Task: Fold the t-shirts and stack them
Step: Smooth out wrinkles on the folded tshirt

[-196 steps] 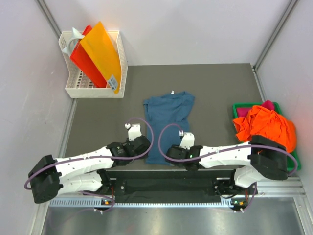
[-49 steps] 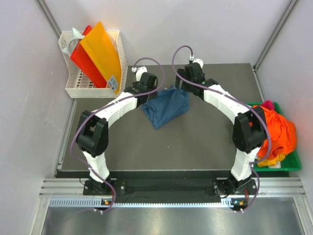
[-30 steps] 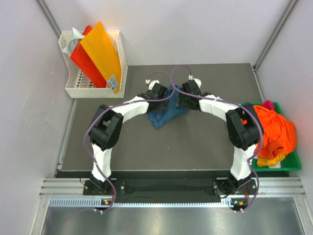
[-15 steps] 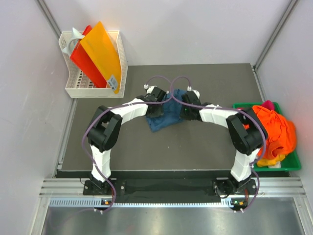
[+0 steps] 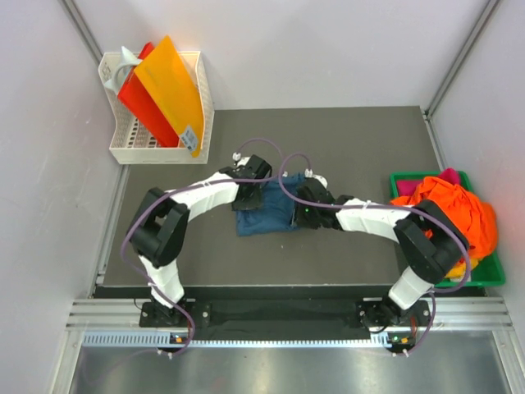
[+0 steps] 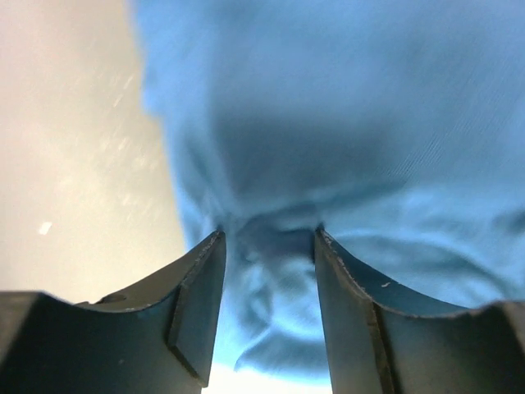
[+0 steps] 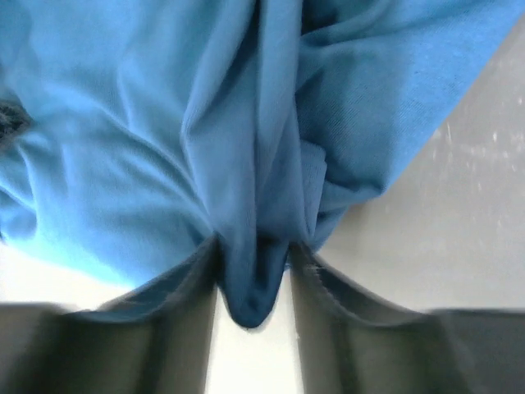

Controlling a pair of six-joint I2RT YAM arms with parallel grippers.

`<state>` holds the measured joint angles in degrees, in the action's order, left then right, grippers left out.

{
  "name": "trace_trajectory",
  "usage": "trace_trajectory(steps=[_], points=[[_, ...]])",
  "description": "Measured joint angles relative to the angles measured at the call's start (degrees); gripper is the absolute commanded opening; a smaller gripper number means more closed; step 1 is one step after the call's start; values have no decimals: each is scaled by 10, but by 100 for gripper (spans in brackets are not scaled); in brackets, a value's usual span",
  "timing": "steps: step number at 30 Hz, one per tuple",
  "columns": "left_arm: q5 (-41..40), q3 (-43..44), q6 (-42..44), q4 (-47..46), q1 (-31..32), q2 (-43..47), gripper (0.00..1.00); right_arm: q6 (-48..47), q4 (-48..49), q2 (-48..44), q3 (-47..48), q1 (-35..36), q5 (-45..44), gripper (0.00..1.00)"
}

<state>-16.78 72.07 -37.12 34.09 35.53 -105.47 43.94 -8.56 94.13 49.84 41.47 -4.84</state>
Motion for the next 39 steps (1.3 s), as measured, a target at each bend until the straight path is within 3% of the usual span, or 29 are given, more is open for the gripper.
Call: trace_trajectory(steps=[3,5,8,11,12,14,22,27,39], points=[[0,-32,1,2,0,53,60,-16,-45,-24,11,8,-7,82],[1,-38,2,0,0,98,61,-34,-90,-31,52,8,-22,84],[7,-38,2,-22,0,167,58,-75,-118,-41,141,5,-46,78],[24,-38,0,-62,0,215,54,-112,-110,-58,209,2,-51,45],[29,-41,-2,-75,0,220,54,-120,-104,-61,224,0,-50,24],[42,-59,-7,-111,0,225,52,-133,-93,-58,241,-3,-42,0],[92,-191,-60,-215,5,174,49,-133,-70,88,249,-18,20,0],[115,-195,-76,-233,15,125,49,-123,-75,174,265,-30,37,0],[114,-197,-82,-230,33,118,47,-92,-68,206,330,-126,54,0]])
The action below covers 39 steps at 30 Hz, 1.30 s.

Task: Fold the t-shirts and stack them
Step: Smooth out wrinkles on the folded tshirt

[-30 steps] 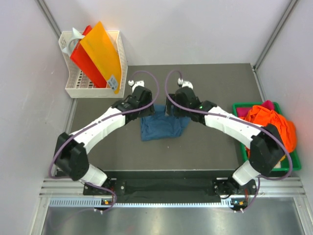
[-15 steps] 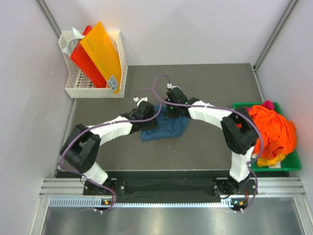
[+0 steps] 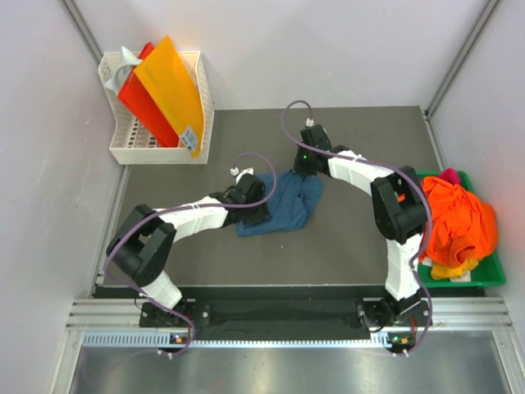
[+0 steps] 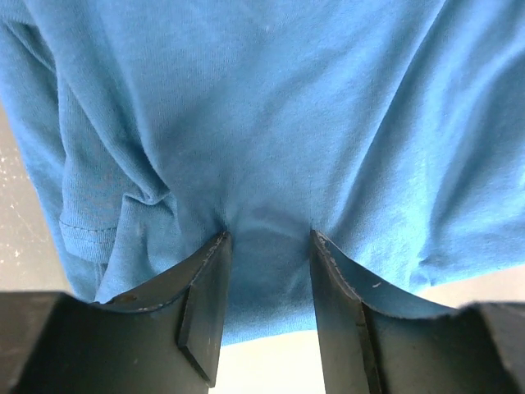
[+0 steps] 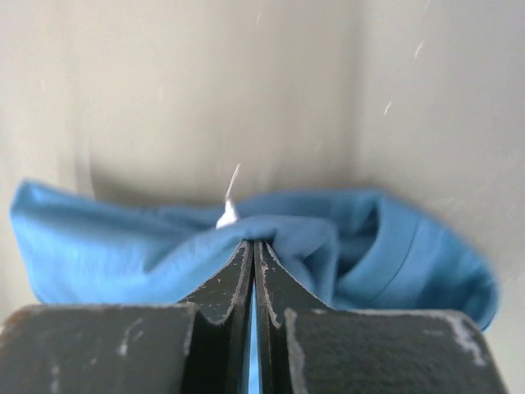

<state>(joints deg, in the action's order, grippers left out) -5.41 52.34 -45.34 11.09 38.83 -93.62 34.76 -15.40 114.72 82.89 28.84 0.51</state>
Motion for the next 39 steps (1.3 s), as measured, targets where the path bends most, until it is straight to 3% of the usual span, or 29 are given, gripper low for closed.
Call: trace_trajectory(steps=[5,16,21,28,31,33,35,39], points=[[-2,-5,0,6,3,0,47,0,0,41,44,-18,7,0],[-17,-19,4,21,9,8,49,-6,-5,58,31,-20,8,3],[-32,-13,27,54,10,40,53,-20,-23,-8,31,-20,-6,12],[-71,52,64,55,9,77,54,-28,-18,-154,34,-15,0,13],[-76,91,76,45,3,44,53,-27,1,-197,-11,-5,3,21],[-73,109,80,32,-3,7,53,-26,8,-209,-53,7,6,35],[-68,115,80,21,-12,-25,53,-27,9,-207,-96,23,9,41],[-52,117,78,17,-39,-80,52,-28,-7,-202,-159,61,12,40]])
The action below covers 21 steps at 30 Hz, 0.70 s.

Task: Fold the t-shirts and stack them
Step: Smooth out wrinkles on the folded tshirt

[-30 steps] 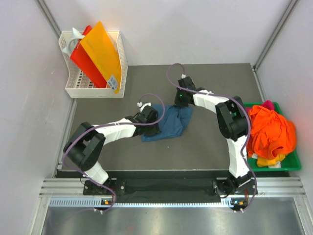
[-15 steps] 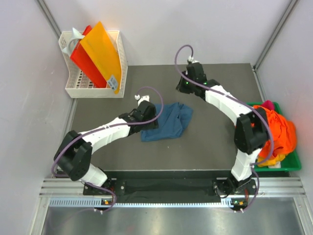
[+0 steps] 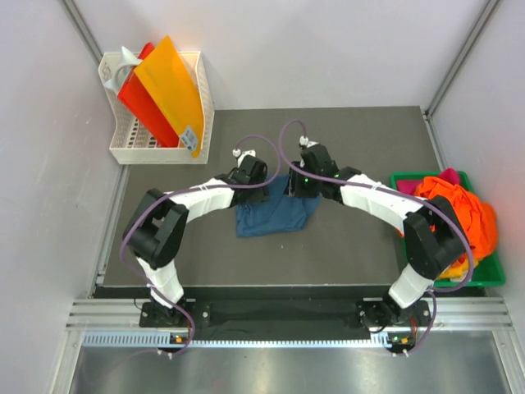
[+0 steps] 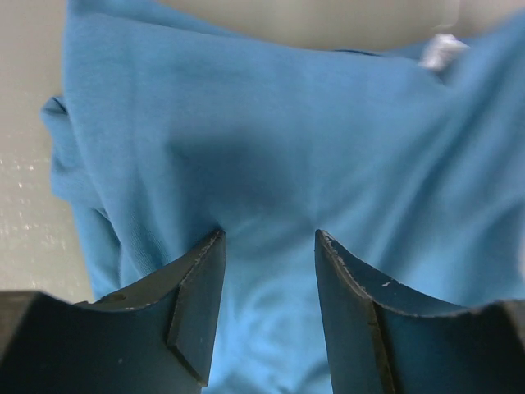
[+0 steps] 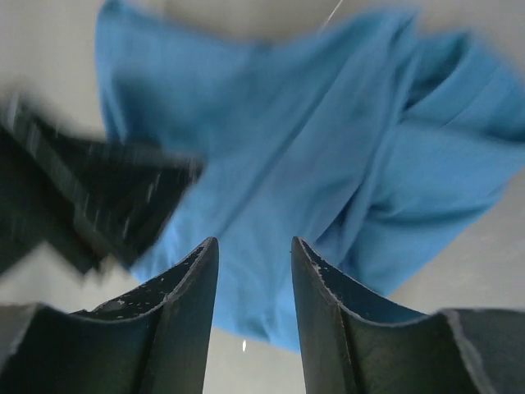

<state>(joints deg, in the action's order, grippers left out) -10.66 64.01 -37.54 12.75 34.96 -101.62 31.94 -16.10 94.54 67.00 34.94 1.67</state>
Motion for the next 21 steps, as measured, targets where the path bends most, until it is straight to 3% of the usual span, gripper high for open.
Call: trace_trajectory(steps=[11,21], points=[[23,39,-5,-4,-32,-33,51,14,23,-5,-49,47,-2,32],[42,59,-5,1,-35,-73,50,106,79,-91,-276,47,-14,30]])
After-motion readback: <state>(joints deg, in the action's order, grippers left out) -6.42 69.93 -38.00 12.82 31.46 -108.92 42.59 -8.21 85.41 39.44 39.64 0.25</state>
